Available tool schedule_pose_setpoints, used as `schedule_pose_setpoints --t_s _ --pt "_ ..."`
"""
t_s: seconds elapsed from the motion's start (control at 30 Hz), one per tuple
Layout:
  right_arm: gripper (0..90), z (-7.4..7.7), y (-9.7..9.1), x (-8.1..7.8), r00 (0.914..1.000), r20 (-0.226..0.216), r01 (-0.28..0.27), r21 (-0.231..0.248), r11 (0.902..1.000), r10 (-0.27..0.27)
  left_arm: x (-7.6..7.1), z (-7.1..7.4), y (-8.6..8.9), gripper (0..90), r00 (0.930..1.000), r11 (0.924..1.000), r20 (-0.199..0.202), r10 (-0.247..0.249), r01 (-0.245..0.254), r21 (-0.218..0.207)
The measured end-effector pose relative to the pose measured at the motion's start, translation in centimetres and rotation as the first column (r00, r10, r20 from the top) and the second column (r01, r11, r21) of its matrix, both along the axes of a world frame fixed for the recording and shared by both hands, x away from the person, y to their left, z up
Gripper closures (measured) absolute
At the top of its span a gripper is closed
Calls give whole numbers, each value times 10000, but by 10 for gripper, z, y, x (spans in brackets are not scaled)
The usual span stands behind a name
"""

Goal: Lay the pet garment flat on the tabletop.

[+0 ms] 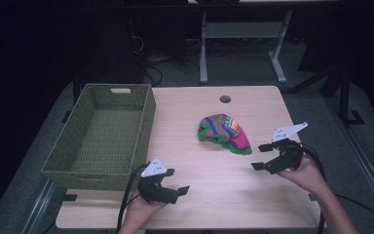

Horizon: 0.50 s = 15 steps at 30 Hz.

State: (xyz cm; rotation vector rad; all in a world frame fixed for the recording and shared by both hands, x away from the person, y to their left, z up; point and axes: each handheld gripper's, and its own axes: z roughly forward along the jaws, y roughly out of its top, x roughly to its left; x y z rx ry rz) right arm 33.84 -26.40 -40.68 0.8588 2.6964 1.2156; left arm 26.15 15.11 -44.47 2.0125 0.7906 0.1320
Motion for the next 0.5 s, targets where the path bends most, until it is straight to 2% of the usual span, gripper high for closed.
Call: schedule_pose_setpoints --t_s 0.23,0.33,0.5 --pt "178 5 8 14 9999 -61 -87 -73 9999 86 1 -1 0 151 10000 10000 -33 10 -10 0" --pt "178 8 15 24 9998 -25 -176 -297 9994 175 1 -1 0 151 10000 10000 -34 -6 6 47" --pt "180 13 23 34 9995 63 -307 -337 9990 309 1 -1 0 152 10000 10000 -42 0 0 28"
